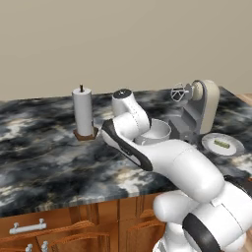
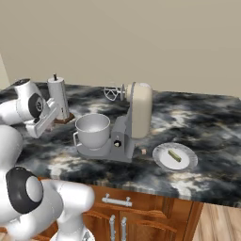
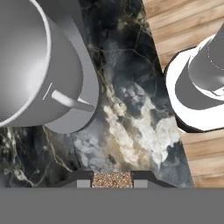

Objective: Add butter and sugar cubes to the stand mixer bowl and then turn on the stand mixer to begin making frosting.

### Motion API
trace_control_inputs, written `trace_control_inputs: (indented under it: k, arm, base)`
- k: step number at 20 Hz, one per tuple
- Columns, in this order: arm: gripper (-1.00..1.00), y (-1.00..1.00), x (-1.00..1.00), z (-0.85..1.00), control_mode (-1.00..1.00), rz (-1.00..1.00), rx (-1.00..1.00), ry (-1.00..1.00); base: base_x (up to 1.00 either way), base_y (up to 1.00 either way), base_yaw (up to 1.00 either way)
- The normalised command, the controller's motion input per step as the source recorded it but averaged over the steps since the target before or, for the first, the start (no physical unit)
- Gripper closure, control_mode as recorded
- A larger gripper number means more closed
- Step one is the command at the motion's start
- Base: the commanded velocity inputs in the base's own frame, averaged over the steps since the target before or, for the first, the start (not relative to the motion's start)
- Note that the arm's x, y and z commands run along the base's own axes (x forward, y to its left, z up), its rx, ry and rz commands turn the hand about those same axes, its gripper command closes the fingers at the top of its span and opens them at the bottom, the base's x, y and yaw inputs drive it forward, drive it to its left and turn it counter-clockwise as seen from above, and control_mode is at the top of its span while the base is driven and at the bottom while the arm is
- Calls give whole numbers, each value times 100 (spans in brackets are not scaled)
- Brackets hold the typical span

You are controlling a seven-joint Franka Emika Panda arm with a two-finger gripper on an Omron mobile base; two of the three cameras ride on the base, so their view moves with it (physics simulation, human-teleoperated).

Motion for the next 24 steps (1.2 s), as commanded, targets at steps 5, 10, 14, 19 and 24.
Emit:
trace_control_inputs:
  k: [5,10,14,19,24]
  arm:
    - [100,8,0,100,-100,-16,0,-1]
    - [100,-4,3,73,-100,-19,0,9]
    - [100,-28,27,16,-100,-21,-3,13]
    - [100,-37,40,-6,-100,-18,-4,9]
    - [100,-26,23,-30,-100,-15,-2,5]
  base:
    - [0,0,0]
    - [0,0,0]
    - [0,0,0]
    - [0,0,0]
    - [0,0,0]
